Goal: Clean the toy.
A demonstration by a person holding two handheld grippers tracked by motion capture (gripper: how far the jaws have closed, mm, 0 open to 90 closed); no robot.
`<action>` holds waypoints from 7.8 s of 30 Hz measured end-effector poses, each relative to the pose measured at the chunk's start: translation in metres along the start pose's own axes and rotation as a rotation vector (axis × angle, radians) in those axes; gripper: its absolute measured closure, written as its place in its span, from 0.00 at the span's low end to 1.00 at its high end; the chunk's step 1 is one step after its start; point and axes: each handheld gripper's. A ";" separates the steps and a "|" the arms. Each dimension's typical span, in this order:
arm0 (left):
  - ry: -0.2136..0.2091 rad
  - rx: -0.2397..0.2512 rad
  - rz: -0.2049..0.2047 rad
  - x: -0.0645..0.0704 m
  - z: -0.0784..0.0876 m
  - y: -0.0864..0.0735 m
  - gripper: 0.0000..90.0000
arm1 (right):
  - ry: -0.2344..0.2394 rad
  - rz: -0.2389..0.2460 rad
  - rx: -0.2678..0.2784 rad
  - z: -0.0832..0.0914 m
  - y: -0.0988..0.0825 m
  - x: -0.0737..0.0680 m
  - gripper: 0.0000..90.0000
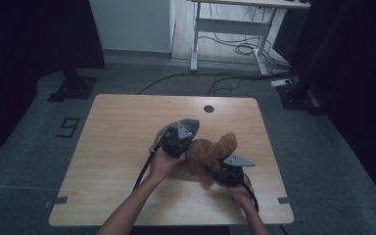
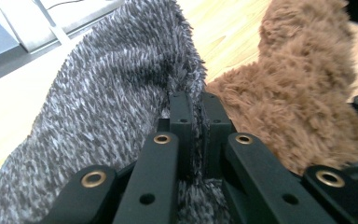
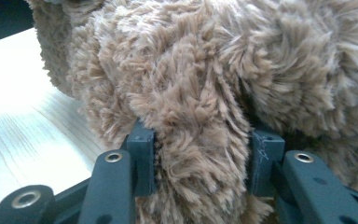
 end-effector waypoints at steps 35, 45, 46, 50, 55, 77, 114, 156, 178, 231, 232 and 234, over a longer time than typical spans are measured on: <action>-0.042 -0.024 -0.013 0.025 -0.019 0.006 0.95 | -0.006 -0.010 0.002 0.000 0.000 0.002 0.60; -0.037 0.012 0.036 -0.002 0.012 -0.013 0.95 | 0.001 -0.012 -0.001 0.000 0.000 0.002 0.60; -0.029 0.014 0.034 -0.004 0.016 -0.014 0.95 | 0.001 -0.013 -0.001 0.000 0.000 0.002 0.60; 0.024 0.030 0.049 -0.021 0.033 -0.020 0.95 | 0.002 -0.020 0.001 0.000 0.000 0.003 0.60; 0.058 0.012 0.142 -0.058 0.044 -0.040 0.95 | 0.004 -0.024 0.001 0.000 -0.001 0.004 0.60; -0.112 0.044 0.077 -0.005 0.005 -0.011 0.95 | 0.001 -0.029 0.003 0.001 -0.002 0.005 0.59; 0.047 0.040 0.261 -0.087 0.063 -0.090 0.95 | -0.020 -0.020 0.015 -0.010 -0.001 -0.003 0.61; -0.165 0.060 0.257 -0.049 0.057 -0.089 0.95 | -0.008 -0.075 0.057 0.043 0.097 0.013 0.18; -0.209 0.045 0.254 -0.034 0.064 -0.114 0.95 | 0.117 0.047 -0.259 -0.010 0.013 -0.028 0.31; -0.141 0.067 0.089 0.010 0.006 -0.046 0.95 | -0.028 -0.050 -0.105 -0.015 -0.002 0.010 0.60; -0.112 0.067 0.090 0.004 0.011 -0.050 0.96 | -0.023 -0.054 -0.108 -0.015 -0.002 0.010 0.60; -0.112 0.069 0.127 -0.009 0.018 -0.060 0.96 | -0.019 -0.058 -0.109 -0.015 -0.002 0.011 0.60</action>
Point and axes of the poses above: each handheld gripper's, and its own axes: z roughly backward along the jaws, y roughly out of its top, x roughly to its right, and after that the axes turned 2 degrees about -z, right-handed
